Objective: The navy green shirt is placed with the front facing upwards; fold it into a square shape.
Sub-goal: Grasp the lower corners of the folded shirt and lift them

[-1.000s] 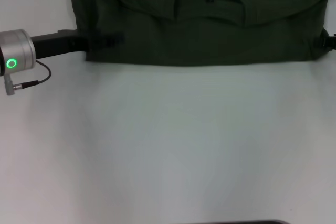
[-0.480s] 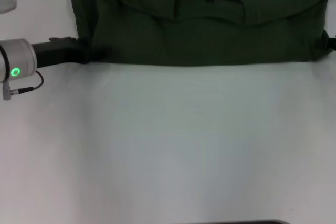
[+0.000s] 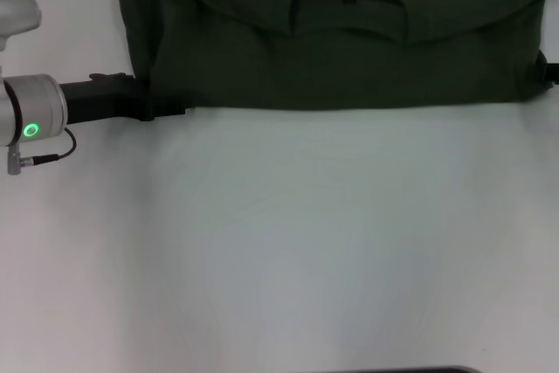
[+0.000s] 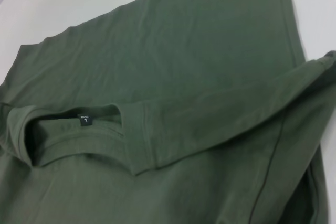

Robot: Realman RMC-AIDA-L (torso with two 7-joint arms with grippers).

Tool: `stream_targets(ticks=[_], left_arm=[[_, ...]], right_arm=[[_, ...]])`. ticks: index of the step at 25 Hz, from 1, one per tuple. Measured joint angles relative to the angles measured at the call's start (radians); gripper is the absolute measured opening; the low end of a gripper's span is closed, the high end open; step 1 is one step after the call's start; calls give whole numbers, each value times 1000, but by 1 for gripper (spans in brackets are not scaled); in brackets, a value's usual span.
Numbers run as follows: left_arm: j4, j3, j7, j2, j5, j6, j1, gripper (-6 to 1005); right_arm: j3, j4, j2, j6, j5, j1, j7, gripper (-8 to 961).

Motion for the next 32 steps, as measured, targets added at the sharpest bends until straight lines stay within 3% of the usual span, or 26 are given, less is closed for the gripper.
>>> stream_targets(ticks=[11,16,27,32], left_arm=[[11,29,-6,-5,3,-21,-7,778],[11,17,-18,-2,6,-24,-10,531],[11,25,-20,2,11,-26,-12,88],[11,28,-21,9,14,0,-13,58]], right_arm=[[4,-1,2,1,1,0,-1,22],[3,-2,2,2,12,0,-7,22],[4,0,3,2,15,0,-12,22],[6,0,3,1,15,-1,-18,22]])
